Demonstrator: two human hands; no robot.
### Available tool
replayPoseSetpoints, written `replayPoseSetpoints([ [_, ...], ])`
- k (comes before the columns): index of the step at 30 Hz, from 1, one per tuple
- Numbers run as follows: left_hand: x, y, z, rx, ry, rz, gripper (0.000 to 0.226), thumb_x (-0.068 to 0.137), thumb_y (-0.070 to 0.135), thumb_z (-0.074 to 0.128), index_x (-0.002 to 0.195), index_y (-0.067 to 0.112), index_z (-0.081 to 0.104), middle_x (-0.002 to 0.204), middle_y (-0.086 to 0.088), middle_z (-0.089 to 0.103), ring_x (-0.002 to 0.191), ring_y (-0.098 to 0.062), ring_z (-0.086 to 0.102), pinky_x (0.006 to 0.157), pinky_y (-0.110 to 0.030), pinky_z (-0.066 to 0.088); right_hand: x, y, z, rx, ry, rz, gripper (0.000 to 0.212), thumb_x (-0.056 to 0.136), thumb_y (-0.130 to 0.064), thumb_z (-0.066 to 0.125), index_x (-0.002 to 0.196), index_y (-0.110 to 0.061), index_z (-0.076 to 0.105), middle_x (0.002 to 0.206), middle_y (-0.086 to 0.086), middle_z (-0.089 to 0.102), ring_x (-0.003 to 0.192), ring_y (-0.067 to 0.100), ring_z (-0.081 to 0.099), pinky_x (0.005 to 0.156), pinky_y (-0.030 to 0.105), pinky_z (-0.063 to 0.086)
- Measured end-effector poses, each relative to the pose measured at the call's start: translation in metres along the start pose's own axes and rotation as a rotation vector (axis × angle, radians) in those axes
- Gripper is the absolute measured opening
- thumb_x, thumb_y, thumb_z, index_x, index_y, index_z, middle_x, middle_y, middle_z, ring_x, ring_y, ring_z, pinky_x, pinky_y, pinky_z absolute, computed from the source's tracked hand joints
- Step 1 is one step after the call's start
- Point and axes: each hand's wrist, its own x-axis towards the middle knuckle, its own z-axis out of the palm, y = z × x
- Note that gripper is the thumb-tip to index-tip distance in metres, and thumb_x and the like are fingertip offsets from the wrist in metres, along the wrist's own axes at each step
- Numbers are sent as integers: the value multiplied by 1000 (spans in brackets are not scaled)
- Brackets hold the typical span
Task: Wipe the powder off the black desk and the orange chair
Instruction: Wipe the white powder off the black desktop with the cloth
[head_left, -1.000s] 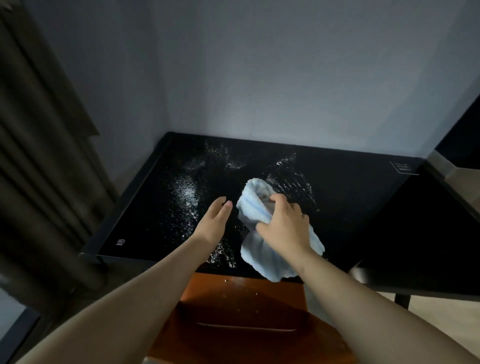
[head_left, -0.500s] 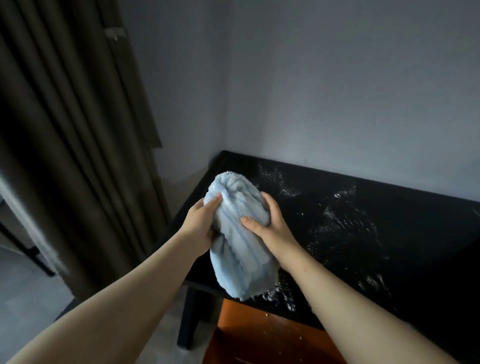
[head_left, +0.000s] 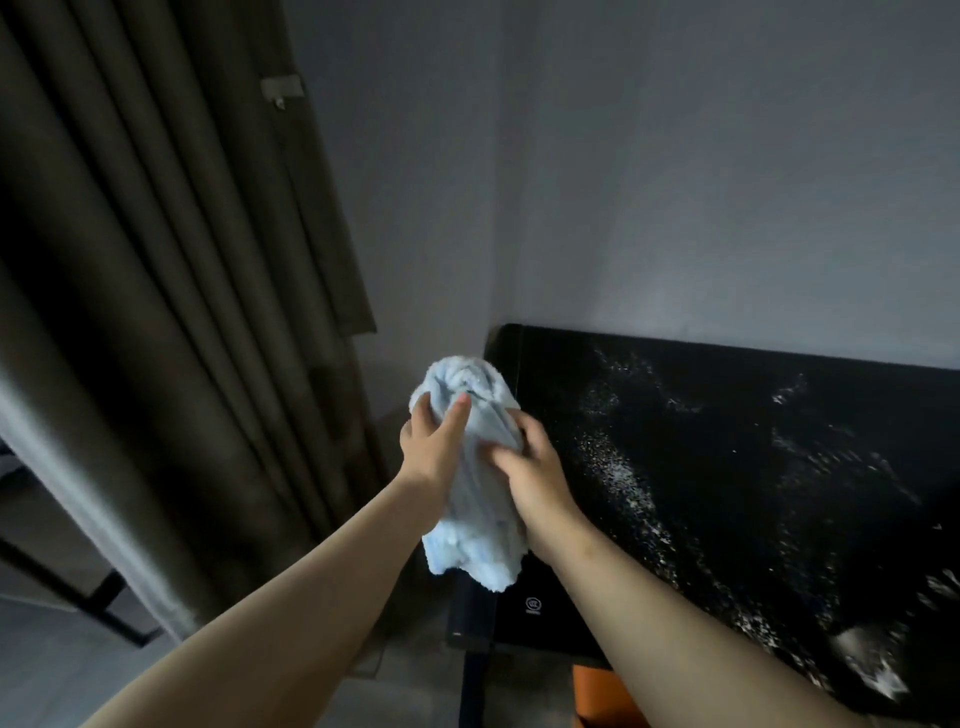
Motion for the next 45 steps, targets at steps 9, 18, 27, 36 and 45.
replayPoseSetpoints([
  [9,50,12,-24,272,-51,-25,53,70,22,79,114,19,51,106,-5,61,93,-24,63,81,-39,55,30,-6,-9,-208,-167,180,32,98,-17,44,120,-37,57,95,-12,67,83,3,62,67,19,47],
  [18,117,34,26,596,-124,192,64,79,18,69,126,20,25,109,-2,49,93,-23,56,76,-37,51,103,-4,-64,-274,96,250,29,94,-17,51,122,-25,55,103,-1,63,86,14,58,63,21,44],
  [27,193,0,86,1146,-327,152,71,84,38,61,141,25,21,143,-3,36,128,-28,40,102,-48,39,170,15,-105,-311,177,287,21,91,-11,50,104,-22,63,92,-1,62,72,9,55,57,19,39],
  [36,207,-55,142,1629,-229,310,90,79,65,53,146,39,-1,155,-1,3,132,-30,29,102,-44,34,207,35,-134,-338,235,323,19,93,-13,49,101,-27,60,86,-9,60,81,12,59,65,19,43],
  [45,350,17,188,1342,10,955,55,68,28,75,114,13,49,115,-29,55,80,-44,61,63,-47,54,281,28,-169,-370,387,316,27,95,-10,47,117,-19,58,85,-7,59,77,27,58,68,36,51],
])
